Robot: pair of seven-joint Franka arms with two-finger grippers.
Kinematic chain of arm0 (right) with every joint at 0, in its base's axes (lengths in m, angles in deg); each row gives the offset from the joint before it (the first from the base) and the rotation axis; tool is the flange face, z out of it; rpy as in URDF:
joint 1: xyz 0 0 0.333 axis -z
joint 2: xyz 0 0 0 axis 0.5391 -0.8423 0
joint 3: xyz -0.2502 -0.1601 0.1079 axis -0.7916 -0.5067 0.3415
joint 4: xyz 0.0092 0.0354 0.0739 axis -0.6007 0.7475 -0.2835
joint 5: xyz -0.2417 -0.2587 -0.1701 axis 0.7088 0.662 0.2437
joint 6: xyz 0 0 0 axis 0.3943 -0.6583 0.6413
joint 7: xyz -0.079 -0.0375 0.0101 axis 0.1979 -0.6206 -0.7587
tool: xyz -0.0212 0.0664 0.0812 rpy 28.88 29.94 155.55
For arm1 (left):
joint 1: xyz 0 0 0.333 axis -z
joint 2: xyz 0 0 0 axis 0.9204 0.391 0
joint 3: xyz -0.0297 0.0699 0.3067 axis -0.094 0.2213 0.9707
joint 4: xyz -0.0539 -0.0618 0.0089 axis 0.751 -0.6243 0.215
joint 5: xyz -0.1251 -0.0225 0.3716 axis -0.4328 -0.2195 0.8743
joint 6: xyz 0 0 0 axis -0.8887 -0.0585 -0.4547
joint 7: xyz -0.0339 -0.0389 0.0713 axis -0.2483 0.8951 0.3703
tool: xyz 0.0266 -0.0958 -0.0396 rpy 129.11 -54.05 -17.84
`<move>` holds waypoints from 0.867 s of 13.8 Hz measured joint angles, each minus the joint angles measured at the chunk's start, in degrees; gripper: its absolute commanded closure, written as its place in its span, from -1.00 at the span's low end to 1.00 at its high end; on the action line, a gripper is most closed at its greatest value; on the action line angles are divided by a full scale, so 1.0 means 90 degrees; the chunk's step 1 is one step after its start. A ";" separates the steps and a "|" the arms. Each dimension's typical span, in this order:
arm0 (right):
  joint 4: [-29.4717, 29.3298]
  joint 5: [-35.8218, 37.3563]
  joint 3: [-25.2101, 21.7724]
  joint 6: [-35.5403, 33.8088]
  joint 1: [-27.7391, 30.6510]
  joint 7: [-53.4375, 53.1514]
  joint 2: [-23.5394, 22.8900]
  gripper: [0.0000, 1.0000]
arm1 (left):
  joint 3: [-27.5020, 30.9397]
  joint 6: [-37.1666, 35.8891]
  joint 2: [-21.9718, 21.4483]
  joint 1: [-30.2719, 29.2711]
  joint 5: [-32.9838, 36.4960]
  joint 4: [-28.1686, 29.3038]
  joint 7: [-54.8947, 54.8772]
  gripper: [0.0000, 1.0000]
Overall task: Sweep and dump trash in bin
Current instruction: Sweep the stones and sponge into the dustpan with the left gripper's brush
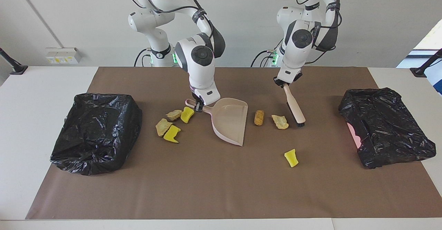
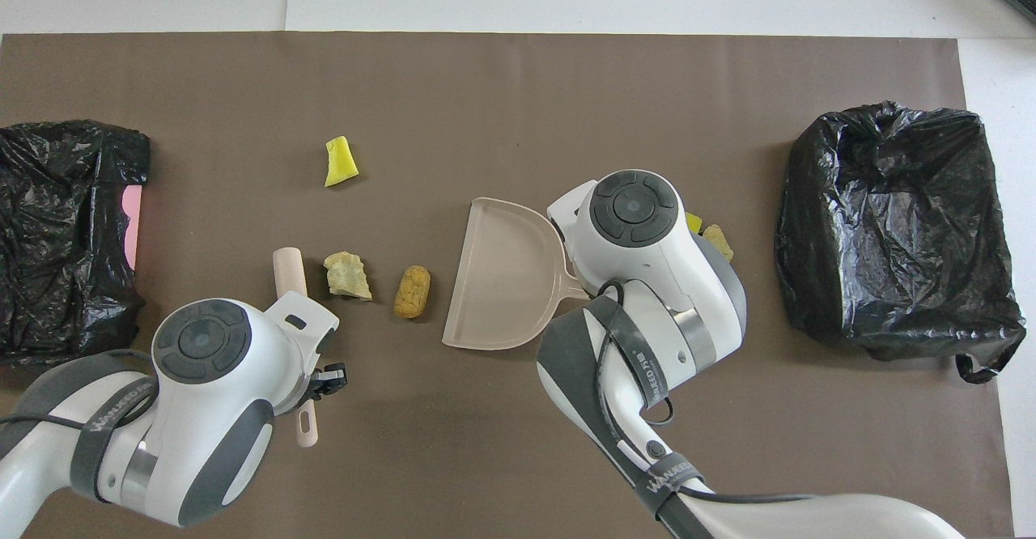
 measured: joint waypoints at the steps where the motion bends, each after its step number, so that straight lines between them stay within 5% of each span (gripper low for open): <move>1: 0.0001 0.0000 0.0000 0.0080 -0.0042 -0.0110 -0.0035 1.00 | -0.0056 0.0091 0.0084 0.0033 -0.0006 0.0004 -0.0079 1.00; 12: 0.0001 0.0000 -0.0003 0.0204 -0.0195 -0.0396 -0.0075 1.00 | -0.0152 0.0878 0.0572 0.1613 -0.1303 -0.0483 -0.0409 1.00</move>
